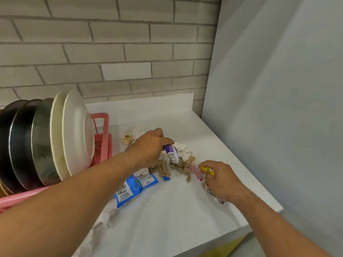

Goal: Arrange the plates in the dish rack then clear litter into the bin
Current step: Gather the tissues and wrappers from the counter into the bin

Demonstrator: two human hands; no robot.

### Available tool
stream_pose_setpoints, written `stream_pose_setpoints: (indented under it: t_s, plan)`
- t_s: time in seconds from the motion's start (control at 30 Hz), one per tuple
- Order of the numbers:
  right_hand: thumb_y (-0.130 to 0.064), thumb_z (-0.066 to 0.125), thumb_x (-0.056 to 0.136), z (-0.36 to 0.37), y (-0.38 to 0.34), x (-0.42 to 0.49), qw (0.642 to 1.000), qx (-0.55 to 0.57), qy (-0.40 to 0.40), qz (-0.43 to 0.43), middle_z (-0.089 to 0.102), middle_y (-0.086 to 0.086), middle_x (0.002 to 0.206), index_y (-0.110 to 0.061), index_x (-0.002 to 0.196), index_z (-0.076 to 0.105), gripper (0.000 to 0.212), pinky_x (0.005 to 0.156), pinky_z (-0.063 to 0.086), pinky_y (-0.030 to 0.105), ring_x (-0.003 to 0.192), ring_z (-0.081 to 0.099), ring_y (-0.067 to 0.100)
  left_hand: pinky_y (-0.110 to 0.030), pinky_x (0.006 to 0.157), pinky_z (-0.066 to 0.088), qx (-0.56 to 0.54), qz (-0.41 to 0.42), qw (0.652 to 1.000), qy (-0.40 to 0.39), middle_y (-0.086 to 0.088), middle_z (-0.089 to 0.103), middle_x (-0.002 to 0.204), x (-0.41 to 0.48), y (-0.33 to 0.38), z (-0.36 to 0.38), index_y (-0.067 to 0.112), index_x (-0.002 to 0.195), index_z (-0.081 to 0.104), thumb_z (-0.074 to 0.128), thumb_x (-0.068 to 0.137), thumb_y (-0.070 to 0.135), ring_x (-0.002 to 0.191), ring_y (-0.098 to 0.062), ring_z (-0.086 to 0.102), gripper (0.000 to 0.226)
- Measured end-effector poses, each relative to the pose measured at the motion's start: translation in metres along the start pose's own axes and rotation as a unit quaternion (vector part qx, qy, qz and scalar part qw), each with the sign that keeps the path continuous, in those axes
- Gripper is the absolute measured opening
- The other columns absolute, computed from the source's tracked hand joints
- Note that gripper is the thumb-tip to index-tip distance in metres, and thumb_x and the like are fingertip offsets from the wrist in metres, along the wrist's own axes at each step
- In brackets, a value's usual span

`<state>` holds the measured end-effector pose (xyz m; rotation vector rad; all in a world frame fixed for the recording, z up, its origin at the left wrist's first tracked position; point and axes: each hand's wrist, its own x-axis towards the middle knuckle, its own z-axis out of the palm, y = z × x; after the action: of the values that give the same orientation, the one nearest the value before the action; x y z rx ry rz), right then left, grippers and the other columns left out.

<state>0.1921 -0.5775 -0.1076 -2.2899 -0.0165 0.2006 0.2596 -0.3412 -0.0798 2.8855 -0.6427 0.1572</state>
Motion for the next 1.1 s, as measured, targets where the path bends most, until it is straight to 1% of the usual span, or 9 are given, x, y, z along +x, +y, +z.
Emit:
stream_pose_setpoints:
  t_s: [0.07,0.17,0.3,0.37,0.63,0.77,0.9,1.03,1.1]
  plan:
    - [-0.005,0.046,0.097,0.001,-0.004,0.000,1.000,0.019,0.002,-0.020,0.068,0.006,0.090,-0.048,0.084,0.061,0.048,0.051,0.048,0.032,0.054,0.055,0.018,-0.035,0.083,0.048,-0.045,-0.018,0.998,0.028,0.002,0.046,0.104,-0.001,0.002,-0.002,0.025,0.123,0.062,0.046,0.096,0.009,0.097,-0.020,0.050,0.036]
    - [-0.016,0.050,0.099,0.005,-0.003,0.006,0.998,0.019,-0.005,-0.053,0.066,-0.008,0.083,-0.045,0.104,0.066,0.033,0.052,0.043,0.019,0.047,0.050,0.001,-0.031,0.080,0.045,-0.108,-0.050,0.992,0.050,0.001,0.045,0.100,-0.004,0.007,-0.005,0.018,0.112,0.064,0.038,0.099,0.015,0.089,-0.017,0.049,0.029]
    - [-0.040,0.056,0.095,0.009,-0.004,0.015,0.997,-0.053,0.019,-0.045,0.068,-0.008,0.095,-0.042,0.113,0.066,0.020,0.069,0.047,0.023,0.071,0.057,0.007,-0.035,0.080,0.046,-0.131,-0.091,0.985,0.059,-0.001,0.048,0.097,-0.007,0.011,-0.007,0.014,0.104,0.060,0.042,0.098,0.028,0.087,-0.018,0.052,0.023]
    - [-0.042,0.057,0.093,0.008,-0.010,0.016,0.996,-0.075,0.025,-0.034,0.068,-0.010,0.094,-0.041,0.107,0.068,0.018,0.075,0.052,0.028,0.083,0.062,0.013,-0.034,0.077,0.047,-0.129,-0.095,0.986,0.051,-0.001,0.055,0.096,-0.007,0.010,-0.008,0.017,0.106,0.061,0.046,0.098,0.032,0.088,-0.019,0.055,0.022]
    - [-0.049,0.055,0.089,0.009,-0.022,0.019,0.996,-0.083,0.030,-0.002,0.067,-0.010,0.079,-0.034,0.080,0.072,0.024,0.059,0.048,0.027,0.068,0.060,0.011,-0.034,0.065,0.051,-0.228,-0.127,0.963,0.060,0.000,0.070,0.080,-0.011,0.010,-0.016,0.025,0.098,0.071,0.051,0.097,0.032,0.071,-0.020,0.063,0.021]
    - [-0.041,0.061,0.080,0.002,-0.015,0.028,0.993,-0.099,0.052,0.025,0.066,-0.006,0.064,-0.024,0.064,0.062,0.023,0.055,0.049,0.028,0.062,0.061,0.016,-0.024,0.051,0.043,-0.242,-0.169,0.951,0.095,0.000,0.067,0.076,-0.007,0.010,-0.021,0.020,0.087,0.071,0.062,0.088,0.028,0.063,-0.016,0.056,0.012]
    - [-0.051,0.052,0.090,-0.016,-0.005,0.041,0.977,-0.184,0.096,0.045,0.057,-0.002,0.063,-0.019,0.063,0.054,0.042,0.056,0.047,0.028,0.063,0.057,0.020,-0.024,0.049,0.035,-0.206,-0.213,0.946,0.134,0.002,0.054,0.062,-0.005,0.018,-0.021,0.015,0.064,0.058,0.072,0.078,0.046,0.056,-0.012,0.047,0.037]
    - [-0.048,0.047,0.095,-0.022,-0.003,0.056,0.976,-0.201,0.081,0.033,0.063,0.003,0.072,-0.015,0.075,0.061,0.042,0.065,0.056,0.034,0.068,0.065,0.025,-0.027,0.062,0.044,-0.197,-0.211,0.951,0.114,-0.001,0.054,0.091,-0.001,0.023,-0.014,0.012,0.073,0.062,0.070,0.080,0.025,0.079,-0.018,0.053,0.016]
    - [-0.042,0.047,0.096,-0.018,-0.003,0.061,0.976,-0.210,0.055,0.020,0.069,0.002,0.092,-0.024,0.099,0.068,0.027,0.074,0.056,0.034,0.082,0.066,0.023,-0.030,0.066,0.049,-0.233,-0.208,0.945,0.098,-0.005,0.059,0.098,0.000,0.026,-0.010,0.008,0.088,0.066,0.063,0.082,0.011,0.081,-0.021,0.057,0.007]
